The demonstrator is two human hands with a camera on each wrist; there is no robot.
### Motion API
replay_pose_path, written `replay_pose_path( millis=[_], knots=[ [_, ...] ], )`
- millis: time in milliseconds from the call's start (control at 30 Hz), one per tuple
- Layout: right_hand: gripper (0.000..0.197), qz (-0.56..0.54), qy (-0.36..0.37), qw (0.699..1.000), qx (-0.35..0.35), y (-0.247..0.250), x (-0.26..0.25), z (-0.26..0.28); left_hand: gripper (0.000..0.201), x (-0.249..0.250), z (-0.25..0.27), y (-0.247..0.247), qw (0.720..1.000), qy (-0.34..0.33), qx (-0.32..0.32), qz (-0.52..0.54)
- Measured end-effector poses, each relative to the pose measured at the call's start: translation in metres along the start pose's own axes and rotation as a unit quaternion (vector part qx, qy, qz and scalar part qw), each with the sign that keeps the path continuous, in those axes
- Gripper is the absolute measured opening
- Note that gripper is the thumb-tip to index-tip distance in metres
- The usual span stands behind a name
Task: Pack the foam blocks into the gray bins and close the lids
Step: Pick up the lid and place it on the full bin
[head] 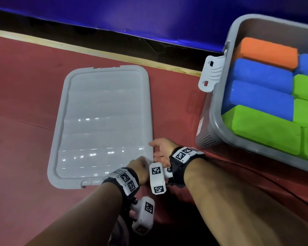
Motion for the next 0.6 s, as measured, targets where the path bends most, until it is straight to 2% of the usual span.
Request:
replay_pose_path(
  millis=[67, 100, 133, 167, 200, 267, 300, 400, 467, 533, 600],
  knots=[
    [0.076, -0.015, -0.006, 1.0, -0.003, -0.001, 0.004, -0.002, 0.006, -0.006, -0.003, -0.002, 0.999, 0.016, 0.02, 0.036],
    [0.07, -0.025, -0.006, 1.0, -0.006, 0.0, 0.004, -0.003, 0.003, -0.008, -0.004, -0.003, 0.997, 0.017, 0.023, 0.068],
    [0.058, -0.037, 0.001, 0.999, -0.006, -0.001, 0.003, -0.004, 0.008, -0.01, -0.006, -0.005, 0.993, 0.019, 0.017, 0.116],
    [0.043, -0.045, -0.001, 0.999, -0.008, -0.001, 0.002, -0.004, 0.02, -0.013, -0.009, -0.007, 0.987, 0.024, 0.012, 0.161],
    [0.042, -0.054, -0.003, 0.998, -0.01, -0.001, 0.003, -0.007, 0.036, -0.018, -0.014, -0.008, 0.98, 0.032, 0.018, 0.198],
    [0.055, -0.048, -0.001, 0.999, -0.008, 0.0, 0.004, -0.01, 0.054, -0.024, -0.015, -0.003, 0.972, 0.047, 0.026, 0.227],
    [0.058, -0.044, 0.001, 0.999, -0.009, -0.002, 0.003, -0.009, 0.055, -0.025, -0.014, 0.0, 0.971, 0.053, 0.027, 0.231],
    [0.046, -0.023, 0.008, 1.0, -0.002, -0.005, 0.0, -0.009, 0.045, -0.026, -0.012, 0.015, 0.96, 0.064, 0.013, 0.272],
    [0.051, -0.001, 0.024, 1.0, 0.018, -0.001, -0.001, -0.019, 0.045, -0.02, -0.003, 0.029, 0.956, 0.061, -0.004, 0.286],
    [0.057, 0.04, 0.053, 0.998, 0.017, 0.0, -0.009, -0.023, 0.05, -0.012, 0.003, 0.047, 0.96, 0.051, 0.007, 0.275],
    [0.059, 0.09, 0.099, 0.991, 0.008, -0.012, -0.027, 0.0, 0.042, 0.0, 0.017, 0.069, 0.964, 0.031, 0.036, 0.263]
  ],
)
Point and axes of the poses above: each hand's wrist, its own z-axis away from the middle knuckle, its own y-axis out of the back of the hand, x = y × z, the point moved 6 cm from there along -z, towards the middle knuckle, and after that the axes turned 14 degrees about -z, right-handed, at the moved point
